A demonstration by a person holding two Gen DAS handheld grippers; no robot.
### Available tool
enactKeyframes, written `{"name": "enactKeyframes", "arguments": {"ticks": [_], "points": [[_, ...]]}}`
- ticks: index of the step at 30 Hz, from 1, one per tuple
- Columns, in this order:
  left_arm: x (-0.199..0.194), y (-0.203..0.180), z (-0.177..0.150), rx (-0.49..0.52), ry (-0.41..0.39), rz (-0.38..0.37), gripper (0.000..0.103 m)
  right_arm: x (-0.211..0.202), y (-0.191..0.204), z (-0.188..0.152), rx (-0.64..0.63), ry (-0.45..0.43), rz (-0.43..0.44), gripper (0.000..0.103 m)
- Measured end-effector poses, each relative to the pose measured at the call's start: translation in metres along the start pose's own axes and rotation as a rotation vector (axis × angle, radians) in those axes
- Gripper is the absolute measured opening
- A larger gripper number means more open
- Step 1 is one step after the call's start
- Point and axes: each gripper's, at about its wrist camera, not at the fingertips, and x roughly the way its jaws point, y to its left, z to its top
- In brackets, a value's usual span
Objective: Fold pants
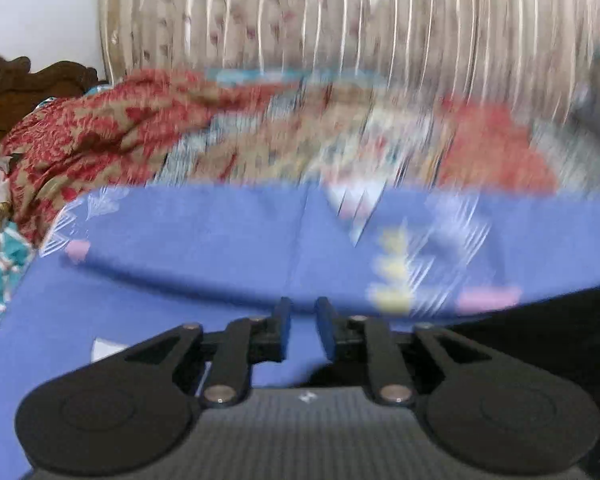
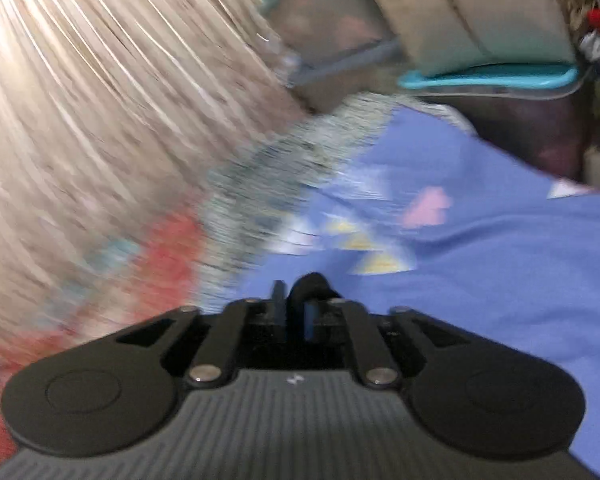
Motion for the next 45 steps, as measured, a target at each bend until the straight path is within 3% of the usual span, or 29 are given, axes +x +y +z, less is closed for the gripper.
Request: {"name": "enactKeyframes", "arguments": {"ticks": [1,2,7,12,19,24,29,45], "points": [[0.001,-0.002,-0.006,0.013,0.019,-0.008,0.019,0.011,-0.002,-0.009,-0.012,0.022,-0.072,0.044],[-0.003,-0.002,-0.015,0.021,0.021,-0.02,0.019,0.013,-0.006,-0.019,-0.003,0.023,-0.095,0.044],[-0.032,-0.001,-0.058,0.117,0.084,0.021,0.02,0.006,-0.016,-0.077,-0.064,0.121,0.022,0.044],[-0.072,0.013,-0.094,0.092,0.118,-0.023,0.02,-0.043,-0.003,-0.142,-0.224,0.18,0.145,0.046],[-0.106,0.036,-0.13,0.022,0.163,-0.007,0.021,-0.096,0.019,-0.215,-0.491,0.185,0.186,0.048],[-0.117,0.057,-0.152,-0.031,0.192,0.015,0.021,-0.113,0.025,-0.248,-0.568,0.195,0.189,0.05],[-0.125,0.076,-0.173,-0.074,0.212,0.031,0.021,-0.127,0.049,-0.276,-0.656,0.231,0.248,0.05],[-0.126,0.119,-0.198,-0.173,0.222,0.027,0.021,-0.166,0.146,-0.334,-0.837,0.282,0.57,0.05]]}}
